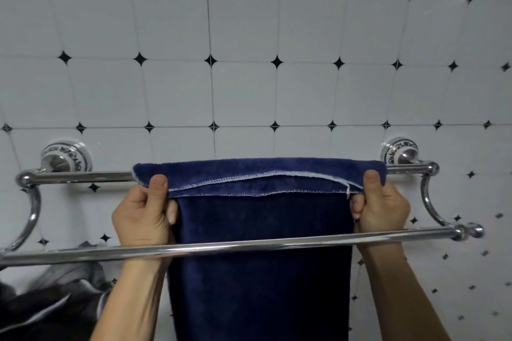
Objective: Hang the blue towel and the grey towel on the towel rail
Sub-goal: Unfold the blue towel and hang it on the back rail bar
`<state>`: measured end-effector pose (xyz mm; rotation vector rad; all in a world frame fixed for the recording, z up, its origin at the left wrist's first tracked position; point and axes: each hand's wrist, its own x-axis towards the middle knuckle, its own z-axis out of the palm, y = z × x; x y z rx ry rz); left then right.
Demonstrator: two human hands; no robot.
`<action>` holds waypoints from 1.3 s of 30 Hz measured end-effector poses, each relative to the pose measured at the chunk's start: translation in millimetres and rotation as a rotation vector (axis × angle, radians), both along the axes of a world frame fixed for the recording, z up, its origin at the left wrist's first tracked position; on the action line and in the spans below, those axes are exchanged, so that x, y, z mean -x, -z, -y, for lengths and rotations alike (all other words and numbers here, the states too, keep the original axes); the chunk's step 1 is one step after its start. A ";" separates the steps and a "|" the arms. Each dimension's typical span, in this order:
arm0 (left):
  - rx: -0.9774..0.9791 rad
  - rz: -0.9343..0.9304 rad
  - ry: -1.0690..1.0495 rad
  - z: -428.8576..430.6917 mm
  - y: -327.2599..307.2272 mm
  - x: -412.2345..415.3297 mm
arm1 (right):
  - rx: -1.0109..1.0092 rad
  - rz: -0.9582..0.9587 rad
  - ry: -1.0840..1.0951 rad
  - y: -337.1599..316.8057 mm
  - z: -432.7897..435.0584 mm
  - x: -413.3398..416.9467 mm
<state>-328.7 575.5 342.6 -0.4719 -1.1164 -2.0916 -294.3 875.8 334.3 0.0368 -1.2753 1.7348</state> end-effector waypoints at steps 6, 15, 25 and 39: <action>0.083 0.154 0.035 9.3 45.2 -2.6 | -0.039 0.100 -0.126 44.3 -12.6 -11.8; 0.337 0.304 0.047 26.7 109.9 -31.3 | -0.041 0.341 -0.004 119.0 -4.6 -41.9; 0.570 0.522 0.198 54.6 174.8 -78.0 | -0.119 0.541 0.033 191.5 2.4 -111.2; 0.594 0.834 0.440 71.6 269.2 -139.5 | -0.070 0.864 0.056 276.4 28.0 -204.4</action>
